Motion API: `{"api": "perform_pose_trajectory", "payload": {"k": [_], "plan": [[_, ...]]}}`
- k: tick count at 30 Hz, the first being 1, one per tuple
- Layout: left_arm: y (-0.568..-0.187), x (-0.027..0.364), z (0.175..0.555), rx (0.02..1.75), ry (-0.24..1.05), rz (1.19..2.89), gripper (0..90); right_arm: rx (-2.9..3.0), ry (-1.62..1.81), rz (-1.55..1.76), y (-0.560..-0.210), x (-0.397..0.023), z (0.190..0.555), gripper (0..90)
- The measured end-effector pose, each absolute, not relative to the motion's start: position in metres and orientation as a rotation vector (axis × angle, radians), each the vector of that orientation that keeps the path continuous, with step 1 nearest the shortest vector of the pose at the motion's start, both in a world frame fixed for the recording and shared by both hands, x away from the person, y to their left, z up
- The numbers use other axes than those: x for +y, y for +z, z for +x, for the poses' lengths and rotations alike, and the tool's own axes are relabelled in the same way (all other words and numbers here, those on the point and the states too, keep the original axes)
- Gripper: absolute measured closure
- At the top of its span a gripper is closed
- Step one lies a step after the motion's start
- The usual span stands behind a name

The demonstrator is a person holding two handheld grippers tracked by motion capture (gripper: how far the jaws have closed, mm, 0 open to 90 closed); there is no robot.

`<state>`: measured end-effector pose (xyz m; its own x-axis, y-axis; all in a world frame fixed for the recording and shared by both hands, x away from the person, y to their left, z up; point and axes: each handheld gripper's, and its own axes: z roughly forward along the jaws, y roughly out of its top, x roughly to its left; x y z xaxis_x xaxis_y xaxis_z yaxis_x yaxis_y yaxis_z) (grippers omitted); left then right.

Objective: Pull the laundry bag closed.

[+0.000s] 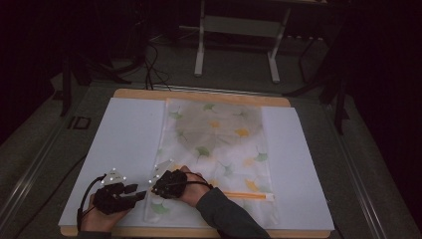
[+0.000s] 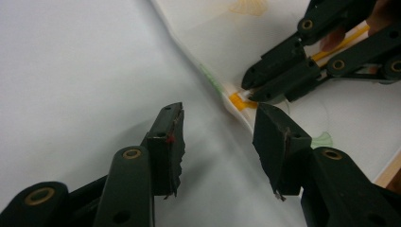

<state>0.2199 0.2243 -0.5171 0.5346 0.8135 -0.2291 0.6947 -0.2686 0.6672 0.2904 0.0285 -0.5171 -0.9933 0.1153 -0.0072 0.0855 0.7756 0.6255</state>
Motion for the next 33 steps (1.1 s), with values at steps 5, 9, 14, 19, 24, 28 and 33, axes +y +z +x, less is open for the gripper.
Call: {"api": "perform_pose_trajectory", "payload": {"k": [5, 9, 14, 19, 24, 28, 33], "plan": [[-0.519, 0.217, 0.222, 1.204, 0.167, 2.041, 53.1, 2.91, 1.031, 0.174, -0.515, 0.027, 0.291, 83.9], [-0.522, 0.207, 0.224, 1.189, 0.131, 2.069, 52.8, 2.903, 1.042, 0.179, -0.515, 0.027, 0.291, 83.9], [-0.527, 0.201, 0.229, 1.193, 0.111, 2.094, 53.8, 2.9, 1.039, 0.178, -0.513, 0.026, 0.291, 84.0], [-0.53, 0.196, 0.236, 1.19, 0.065, 2.102, 57.1, 2.884, 1.051, 0.168, -0.509, 0.023, 0.288, 83.9], [-0.531, 0.194, 0.24, 1.174, 0.035, 2.105, 66.5, 2.882, 1.05, 0.159, -0.506, 0.02, 0.289, 84.0], [-0.532, 0.193, 0.241, 1.163, 0.02, 2.116, 77.9, 2.887, 1.047, 0.154, -0.507, 0.019, 0.29, 84.0], [-0.532, 0.195, 0.24, 1.162, 0.018, 2.105, 85.6, 2.892, 1.048, 0.16, -0.509, 0.017, 0.291, 84.1]]}}
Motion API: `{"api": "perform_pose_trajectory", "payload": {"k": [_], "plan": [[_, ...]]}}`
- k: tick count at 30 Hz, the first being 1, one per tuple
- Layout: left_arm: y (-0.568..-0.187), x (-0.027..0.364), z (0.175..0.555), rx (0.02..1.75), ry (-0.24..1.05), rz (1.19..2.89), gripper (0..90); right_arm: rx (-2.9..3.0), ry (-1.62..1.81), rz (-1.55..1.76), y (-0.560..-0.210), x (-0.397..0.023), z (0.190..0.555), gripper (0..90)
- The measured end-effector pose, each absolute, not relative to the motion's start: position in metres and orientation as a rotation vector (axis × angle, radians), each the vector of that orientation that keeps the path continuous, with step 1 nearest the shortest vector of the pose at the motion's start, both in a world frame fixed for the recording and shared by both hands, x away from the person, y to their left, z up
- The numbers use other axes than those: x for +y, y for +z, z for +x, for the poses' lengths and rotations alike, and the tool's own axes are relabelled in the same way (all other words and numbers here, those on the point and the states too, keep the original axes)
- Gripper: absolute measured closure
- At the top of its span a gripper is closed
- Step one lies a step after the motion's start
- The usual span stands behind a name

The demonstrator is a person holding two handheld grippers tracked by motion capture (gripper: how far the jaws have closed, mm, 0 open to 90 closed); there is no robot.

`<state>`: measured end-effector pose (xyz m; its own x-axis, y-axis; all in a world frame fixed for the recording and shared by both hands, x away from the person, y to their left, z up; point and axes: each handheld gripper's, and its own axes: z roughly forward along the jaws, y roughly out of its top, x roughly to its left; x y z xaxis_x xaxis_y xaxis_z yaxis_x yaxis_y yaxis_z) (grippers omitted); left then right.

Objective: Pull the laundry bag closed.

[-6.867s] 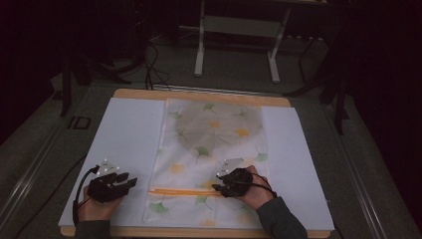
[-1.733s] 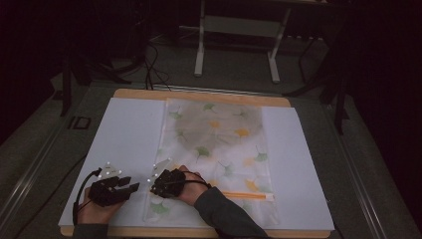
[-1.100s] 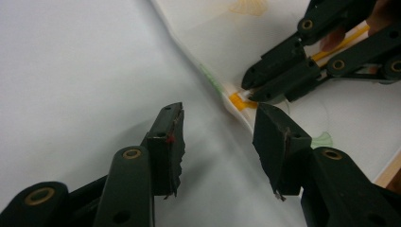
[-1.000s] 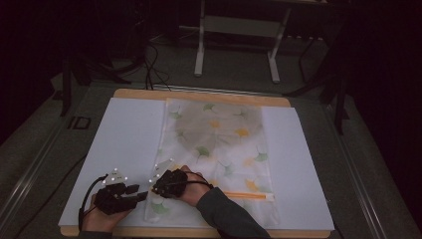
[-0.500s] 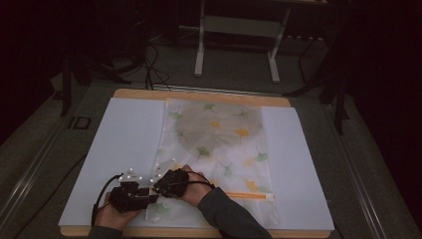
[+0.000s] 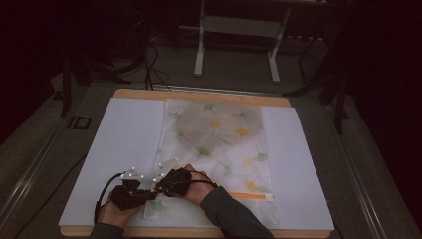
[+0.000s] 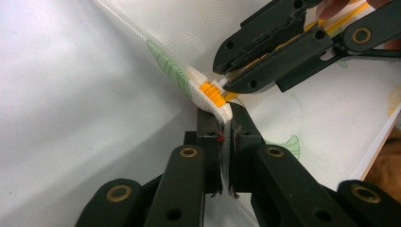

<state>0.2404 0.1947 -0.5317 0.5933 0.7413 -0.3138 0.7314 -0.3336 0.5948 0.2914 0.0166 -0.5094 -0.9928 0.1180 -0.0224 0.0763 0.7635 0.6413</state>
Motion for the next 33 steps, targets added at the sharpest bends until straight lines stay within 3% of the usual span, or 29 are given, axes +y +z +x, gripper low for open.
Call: {"api": "perform_pose_trajectory", "payload": {"k": [33], "plan": [[-0.528, 0.201, 0.238, 1.152, 0.031, 2.074, 86.8, 2.917, 0.965, 0.159, -0.525, 0.004, 0.294, 84.9]]}}
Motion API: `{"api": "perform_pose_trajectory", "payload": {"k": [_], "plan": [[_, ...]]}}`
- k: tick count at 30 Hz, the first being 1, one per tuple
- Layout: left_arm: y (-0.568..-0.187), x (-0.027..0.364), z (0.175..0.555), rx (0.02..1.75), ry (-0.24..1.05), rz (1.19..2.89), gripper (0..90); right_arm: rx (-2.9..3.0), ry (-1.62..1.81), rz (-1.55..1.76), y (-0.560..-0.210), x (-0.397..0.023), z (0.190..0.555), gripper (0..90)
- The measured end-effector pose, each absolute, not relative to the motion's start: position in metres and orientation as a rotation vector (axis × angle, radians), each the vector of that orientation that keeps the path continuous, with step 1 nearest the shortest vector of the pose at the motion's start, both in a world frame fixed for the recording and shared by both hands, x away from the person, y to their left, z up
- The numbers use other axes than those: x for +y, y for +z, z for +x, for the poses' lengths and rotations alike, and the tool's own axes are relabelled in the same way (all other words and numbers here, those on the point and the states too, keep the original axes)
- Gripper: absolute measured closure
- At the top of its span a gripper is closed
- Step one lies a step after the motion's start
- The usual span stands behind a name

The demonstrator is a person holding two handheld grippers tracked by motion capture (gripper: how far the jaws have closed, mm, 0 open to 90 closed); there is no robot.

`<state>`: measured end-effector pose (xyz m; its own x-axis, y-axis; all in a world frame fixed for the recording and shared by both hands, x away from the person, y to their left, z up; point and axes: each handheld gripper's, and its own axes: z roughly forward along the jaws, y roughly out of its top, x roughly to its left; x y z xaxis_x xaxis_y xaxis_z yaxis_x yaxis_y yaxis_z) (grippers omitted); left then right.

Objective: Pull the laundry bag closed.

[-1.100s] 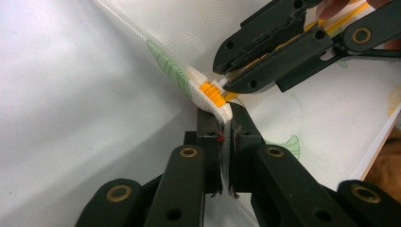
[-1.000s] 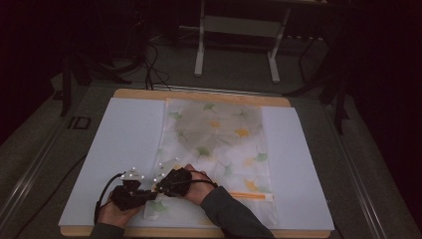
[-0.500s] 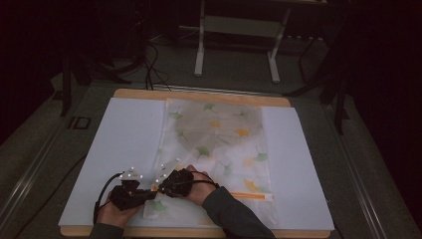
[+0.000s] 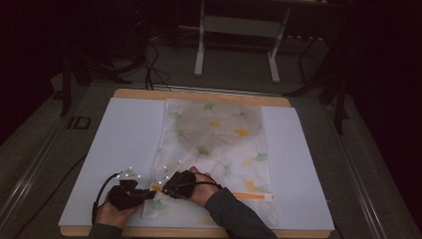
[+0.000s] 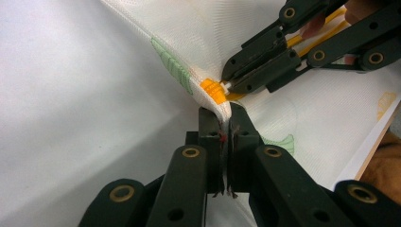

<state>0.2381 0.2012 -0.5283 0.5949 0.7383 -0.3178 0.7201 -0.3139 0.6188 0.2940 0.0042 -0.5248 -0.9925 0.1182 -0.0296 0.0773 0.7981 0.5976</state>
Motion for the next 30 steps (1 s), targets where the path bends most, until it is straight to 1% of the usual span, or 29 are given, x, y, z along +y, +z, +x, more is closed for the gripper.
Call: {"api": "perform_pose_trajectory", "payload": {"k": [7, 30], "plan": [[-0.528, 0.204, 0.238, 1.15, 0.018, 2.052, 86.9, 2.918, 0.942, 0.173, -0.523, -0.002, 0.294, 85.1], [-0.527, 0.205, 0.237, 1.134, 0.028, 2.062, 87.1, 2.919, 0.877, 0.174, -0.522, -0.016, 0.291, 85.5]]}}
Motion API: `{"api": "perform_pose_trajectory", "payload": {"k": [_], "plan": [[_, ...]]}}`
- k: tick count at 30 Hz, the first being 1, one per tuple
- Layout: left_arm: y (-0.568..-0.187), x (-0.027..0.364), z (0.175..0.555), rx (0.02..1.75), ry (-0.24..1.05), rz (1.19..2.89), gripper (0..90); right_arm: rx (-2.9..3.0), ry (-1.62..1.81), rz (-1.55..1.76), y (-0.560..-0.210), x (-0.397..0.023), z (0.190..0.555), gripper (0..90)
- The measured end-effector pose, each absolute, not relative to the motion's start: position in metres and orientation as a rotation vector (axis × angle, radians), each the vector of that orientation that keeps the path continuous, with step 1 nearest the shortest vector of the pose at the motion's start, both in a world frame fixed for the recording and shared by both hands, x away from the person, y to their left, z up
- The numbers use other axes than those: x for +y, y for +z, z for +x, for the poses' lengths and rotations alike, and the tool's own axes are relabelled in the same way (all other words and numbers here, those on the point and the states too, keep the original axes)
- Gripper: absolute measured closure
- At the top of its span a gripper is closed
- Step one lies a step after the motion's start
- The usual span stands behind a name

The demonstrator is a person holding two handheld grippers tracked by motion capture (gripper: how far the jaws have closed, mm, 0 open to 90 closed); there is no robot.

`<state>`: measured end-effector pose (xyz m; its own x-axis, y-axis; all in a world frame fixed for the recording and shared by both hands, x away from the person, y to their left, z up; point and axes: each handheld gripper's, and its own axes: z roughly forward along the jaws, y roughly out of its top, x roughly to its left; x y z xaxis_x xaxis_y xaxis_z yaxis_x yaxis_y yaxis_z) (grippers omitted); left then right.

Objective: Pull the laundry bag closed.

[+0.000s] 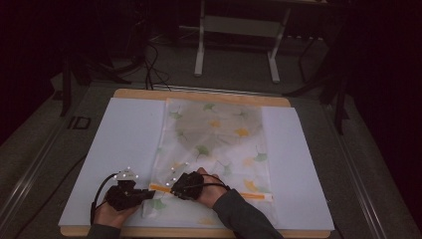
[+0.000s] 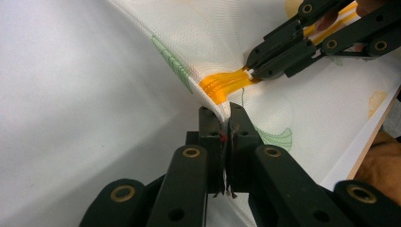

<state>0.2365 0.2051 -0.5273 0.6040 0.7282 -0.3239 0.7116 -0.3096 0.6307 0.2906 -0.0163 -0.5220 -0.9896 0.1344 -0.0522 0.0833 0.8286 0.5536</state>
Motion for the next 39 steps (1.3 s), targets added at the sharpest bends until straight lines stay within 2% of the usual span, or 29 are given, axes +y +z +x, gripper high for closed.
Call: {"api": "perform_pose_trajectory", "payload": {"k": [9, 10, 39], "plan": [[-0.527, 0.206, 0.236, 1.128, 0.028, 2.058, 87.1, 2.911, 0.863, 0.177, -0.521, -0.025, 0.291, 86.4], [-0.527, 0.205, 0.236, 1.125, 0.032, 2.058, 87.2, 2.91, 0.86, 0.184, -0.521, -0.027, 0.29, 89.6], [-0.526, 0.205, 0.236, 1.123, 0.03, 2.055, 87.7, 2.954, 0.824, 0.16, -0.52, -0.022, 0.296, 89.2]]}}
